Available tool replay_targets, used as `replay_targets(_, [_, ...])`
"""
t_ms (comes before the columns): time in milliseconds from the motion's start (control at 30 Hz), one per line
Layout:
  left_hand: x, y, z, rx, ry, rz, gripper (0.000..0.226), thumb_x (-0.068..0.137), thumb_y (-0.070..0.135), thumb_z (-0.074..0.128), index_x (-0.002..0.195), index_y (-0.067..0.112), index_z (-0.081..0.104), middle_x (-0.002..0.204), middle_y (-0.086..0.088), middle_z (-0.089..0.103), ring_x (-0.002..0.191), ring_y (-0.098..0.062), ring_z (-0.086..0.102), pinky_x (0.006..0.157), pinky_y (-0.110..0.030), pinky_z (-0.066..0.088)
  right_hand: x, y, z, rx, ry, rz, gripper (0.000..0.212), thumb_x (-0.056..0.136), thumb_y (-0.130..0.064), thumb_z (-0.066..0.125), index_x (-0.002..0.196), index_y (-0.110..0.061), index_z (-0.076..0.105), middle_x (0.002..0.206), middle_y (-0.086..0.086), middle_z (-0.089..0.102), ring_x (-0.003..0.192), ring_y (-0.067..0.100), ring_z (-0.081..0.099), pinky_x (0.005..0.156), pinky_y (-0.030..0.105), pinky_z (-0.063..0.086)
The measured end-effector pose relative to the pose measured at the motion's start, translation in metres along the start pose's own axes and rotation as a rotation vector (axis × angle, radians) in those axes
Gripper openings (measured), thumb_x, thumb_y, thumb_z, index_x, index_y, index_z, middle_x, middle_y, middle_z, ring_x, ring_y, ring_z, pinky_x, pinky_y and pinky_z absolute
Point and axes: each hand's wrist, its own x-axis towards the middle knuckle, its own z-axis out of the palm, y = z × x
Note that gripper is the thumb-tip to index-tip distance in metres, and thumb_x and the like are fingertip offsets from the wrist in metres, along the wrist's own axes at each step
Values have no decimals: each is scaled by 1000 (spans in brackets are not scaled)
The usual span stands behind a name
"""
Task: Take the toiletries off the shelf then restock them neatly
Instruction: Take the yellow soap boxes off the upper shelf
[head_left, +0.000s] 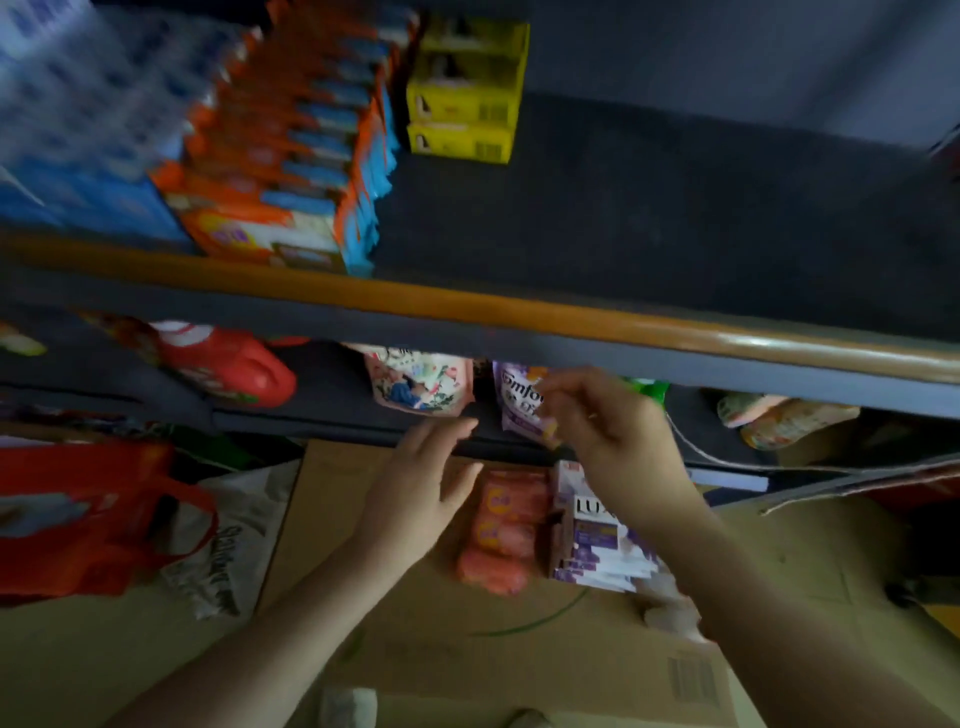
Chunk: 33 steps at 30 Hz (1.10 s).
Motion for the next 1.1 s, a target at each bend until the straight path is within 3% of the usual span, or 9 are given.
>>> replay_targets(133, [57, 18, -87, 319, 292, 355, 49, 85, 33, 54, 128, 10, 46, 136, -9, 42, 126, -26, 37, 107, -34, 27, 62, -47, -5, -194, 215, -258, 16, 86, -8, 50, 92, -9, 65, 81, -3, 57, 73, 5, 50, 67, 10, 37])
replay_targets(267, [101, 16, -138, 628, 168, 203, 98, 66, 49, 75, 142, 4, 32, 151, -21, 23, 139, -36, 22, 110, -45, 21, 128, -62, 14, -443, 164, -199, 29, 91, -11, 47, 118, -6, 58, 116, 17, 56, 107, 36, 49, 85, 34, 38])
replay_targets(367, [115, 6, -150, 680, 62, 59, 120, 66, 65, 66, 148, 7, 1, 156, -16, 0, 144, -29, 3, 115, -37, 3, 170, -56, 29, -590, 44, -85, 49, 95, -17, 45, 142, -10, 32, 150, 9, 27, 134, 33, 26, 105, 41, 29])
replay_targets(467, [118, -5, -150, 706, 75, 102, 120, 60, 66, 70, 147, 5, 14, 154, -15, 18, 141, -29, 20, 114, -35, 8, 198, -47, 37, -589, 26, -10, 63, 96, -17, 42, 149, -14, 9, 158, 3, -1, 144, 29, 2, 113, 39, 16])
replay_targets(567, [122, -13, -148, 705, 161, 163, 117, 45, 63, 79, 136, 1, 42, 139, -20, 44, 126, -35, 45, 106, -43, 27, 215, -39, 38, -623, 81, -18, 68, 96, -17, 43, 149, -13, 2, 157, 3, -10, 144, 28, -4, 114, 35, 11])
replay_targets(667, [123, -19, -145, 662, 227, 207, 114, 41, 60, 82, 132, 1, 47, 135, -20, 49, 122, -37, 50, 103, -44, 30, 222, -35, 36, -625, 128, 7, 70, 95, -22, 46, 149, -15, 3, 158, 2, -3, 143, 29, 2, 114, 41, 18])
replay_targets(833, [122, -21, -144, 655, 266, 232, 111, 37, 61, 82, 126, 1, 53, 129, -20, 55, 115, -37, 55, 98, -48, 38, 214, -40, 32, -814, 268, -135, 61, 87, -33, 59, 138, -11, 32, 146, 14, 26, 131, 35, 25, 103, 46, 34])
replay_targets(967, [122, -23, -145, 663, 268, 232, 110, 38, 64, 79, 125, 2, 54, 129, -18, 56, 115, -35, 55, 99, -46, 38, 226, -45, 33, -603, 137, -30, 89, 76, -34, 73, 143, -8, 20, 149, 14, 22, 136, 33, 21, 108, 41, 26])
replay_targets(1100, [121, -21, -145, 638, 258, 211, 109, 40, 62, 80, 127, 2, 52, 132, -18, 53, 119, -35, 53, 101, -45, 36, 221, -42, 42, -691, 90, -39, 90, 72, -29, 75, 142, -7, 21, 139, 17, 33, 127, 34, 31, 104, 39, 31])
